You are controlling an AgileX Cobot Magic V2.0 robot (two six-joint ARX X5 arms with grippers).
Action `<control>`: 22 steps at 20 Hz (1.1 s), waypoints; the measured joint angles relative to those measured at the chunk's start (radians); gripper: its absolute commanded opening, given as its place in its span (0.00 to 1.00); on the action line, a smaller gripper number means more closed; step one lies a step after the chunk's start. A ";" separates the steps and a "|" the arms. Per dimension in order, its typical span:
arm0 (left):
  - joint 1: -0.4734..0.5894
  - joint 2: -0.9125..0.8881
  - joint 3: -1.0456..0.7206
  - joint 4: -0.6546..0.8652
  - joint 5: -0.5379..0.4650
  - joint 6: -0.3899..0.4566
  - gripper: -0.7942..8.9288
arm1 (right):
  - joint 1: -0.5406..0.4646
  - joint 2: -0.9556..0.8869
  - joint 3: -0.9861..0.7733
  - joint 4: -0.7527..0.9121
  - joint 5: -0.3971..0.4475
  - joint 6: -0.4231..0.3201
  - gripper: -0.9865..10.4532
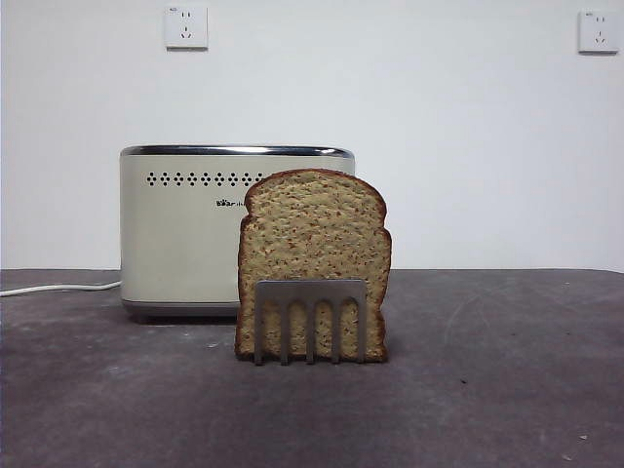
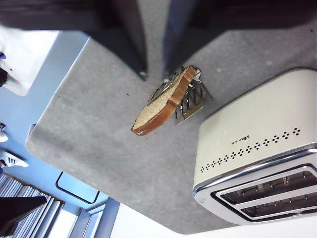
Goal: Pick up a slice of bread from the rack,put the bread on the toaster,press the button
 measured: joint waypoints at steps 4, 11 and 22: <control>-0.014 0.000 0.000 0.019 -0.001 0.003 0.66 | 0.000 0.000 0.000 0.000 0.000 0.000 0.08; -0.148 0.089 0.068 0.037 -0.097 0.035 0.66 | 0.000 0.001 0.000 0.000 0.000 0.000 0.08; -0.535 0.531 0.398 -0.017 -0.447 0.270 0.66 | 0.000 0.003 0.000 0.000 0.000 0.000 0.08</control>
